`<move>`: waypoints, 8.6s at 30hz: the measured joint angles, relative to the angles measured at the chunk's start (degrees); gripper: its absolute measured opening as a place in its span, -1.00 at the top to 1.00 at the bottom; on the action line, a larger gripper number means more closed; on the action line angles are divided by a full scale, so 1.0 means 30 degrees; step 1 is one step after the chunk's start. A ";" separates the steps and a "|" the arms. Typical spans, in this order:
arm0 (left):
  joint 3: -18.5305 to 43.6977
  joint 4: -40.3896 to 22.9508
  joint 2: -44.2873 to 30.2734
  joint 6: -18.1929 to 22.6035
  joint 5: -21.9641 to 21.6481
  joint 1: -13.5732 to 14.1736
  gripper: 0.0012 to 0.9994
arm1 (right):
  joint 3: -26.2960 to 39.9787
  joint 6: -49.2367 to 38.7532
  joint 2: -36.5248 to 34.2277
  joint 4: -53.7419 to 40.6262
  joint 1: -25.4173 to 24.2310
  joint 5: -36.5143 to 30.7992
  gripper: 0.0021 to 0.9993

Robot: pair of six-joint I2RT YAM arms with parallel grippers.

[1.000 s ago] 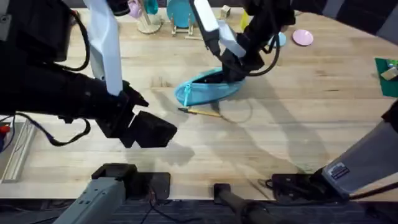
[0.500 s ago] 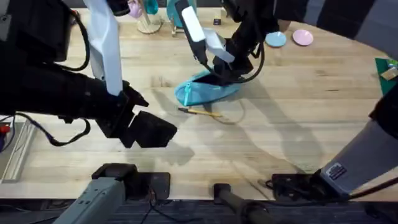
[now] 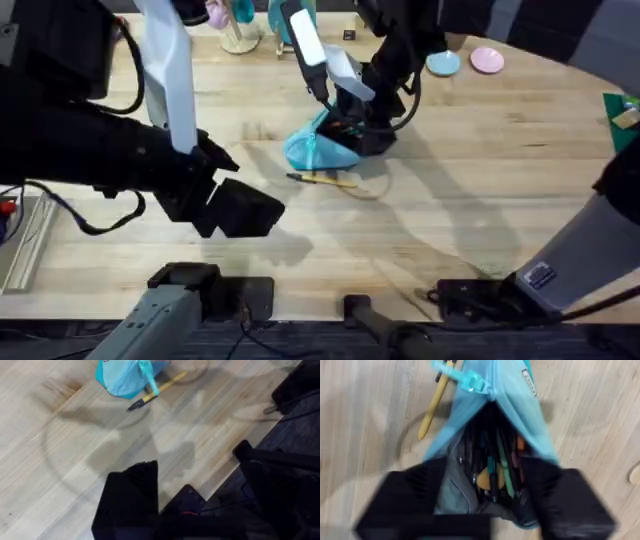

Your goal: Unzip the bag, pick up the pens from the table one at a time and place them inside, then zip the bag closed.

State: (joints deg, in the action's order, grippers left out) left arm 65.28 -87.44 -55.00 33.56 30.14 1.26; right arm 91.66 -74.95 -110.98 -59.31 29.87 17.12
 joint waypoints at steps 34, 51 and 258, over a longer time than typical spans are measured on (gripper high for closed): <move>0.0000 0.0000 -0.0007 0.0000 -0.0004 0.0000 -0.99 | -0.0015 0.2074 0.3173 -0.1537 -0.0007 0.0008 -1.00; 0.0000 0.0000 -0.0007 0.0000 -0.0003 0.0000 -0.99 | -0.0022 0.2417 0.5378 -0.0826 -0.1603 0.0009 -1.00; -0.5705 1.4426 -1.0200 -3.4615 -1.1510 1.3245 0.36 | -0.0080 1.2915 0.8786 -0.0015 -0.4393 -0.1552 -1.00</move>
State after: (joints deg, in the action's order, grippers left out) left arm 48.16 -44.16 -85.60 -70.28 -4.38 40.99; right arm 91.42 -36.21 -84.62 -59.35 16.69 12.47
